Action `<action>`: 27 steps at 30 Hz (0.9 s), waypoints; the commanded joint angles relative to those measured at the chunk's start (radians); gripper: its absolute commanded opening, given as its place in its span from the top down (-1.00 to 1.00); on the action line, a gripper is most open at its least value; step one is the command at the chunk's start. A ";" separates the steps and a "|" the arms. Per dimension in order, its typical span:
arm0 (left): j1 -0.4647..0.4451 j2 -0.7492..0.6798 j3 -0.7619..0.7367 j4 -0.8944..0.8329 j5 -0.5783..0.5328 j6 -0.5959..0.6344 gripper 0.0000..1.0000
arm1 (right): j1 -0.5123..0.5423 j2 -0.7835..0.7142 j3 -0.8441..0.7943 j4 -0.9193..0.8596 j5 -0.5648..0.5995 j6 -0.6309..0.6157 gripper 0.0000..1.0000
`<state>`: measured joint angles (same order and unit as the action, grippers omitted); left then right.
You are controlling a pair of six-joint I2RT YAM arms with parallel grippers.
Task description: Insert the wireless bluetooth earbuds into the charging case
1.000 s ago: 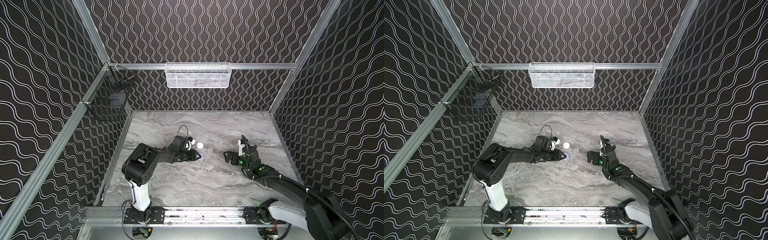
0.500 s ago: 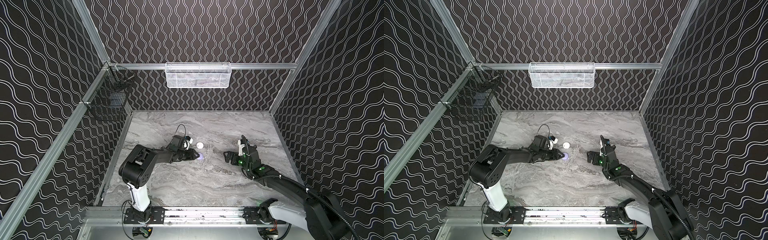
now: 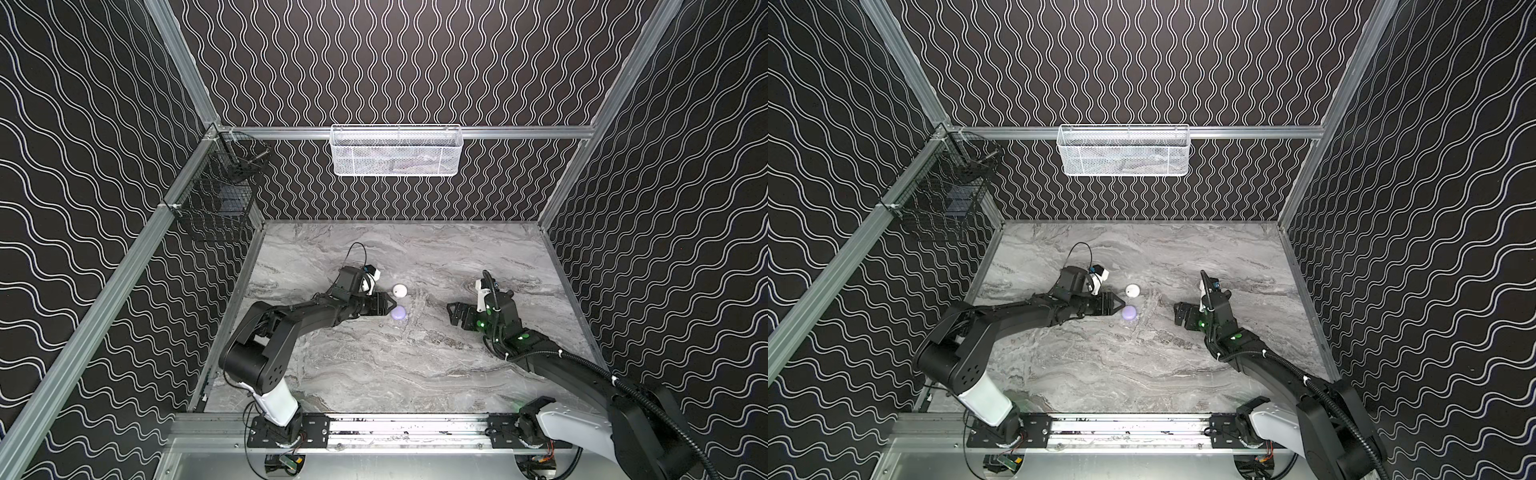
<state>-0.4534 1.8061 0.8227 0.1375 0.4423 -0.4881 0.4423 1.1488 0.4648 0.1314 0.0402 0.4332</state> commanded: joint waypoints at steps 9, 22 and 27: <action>0.004 -0.215 -0.016 -0.076 -0.118 0.073 -0.98 | -0.001 -0.028 -0.020 0.057 0.037 -0.006 -0.99; 0.002 -0.445 -0.037 -0.152 -0.294 0.128 -0.98 | -0.001 -0.079 0.001 -0.001 0.096 0.031 -0.98; 0.002 -0.524 -0.084 -0.130 -0.411 0.144 -0.98 | 0.000 -0.132 0.047 -0.092 0.167 0.024 -0.99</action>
<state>-0.4519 1.3128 0.7525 -0.0174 0.1238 -0.3794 0.4423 1.0382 0.4847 0.1024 0.1452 0.4522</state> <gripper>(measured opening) 0.989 0.993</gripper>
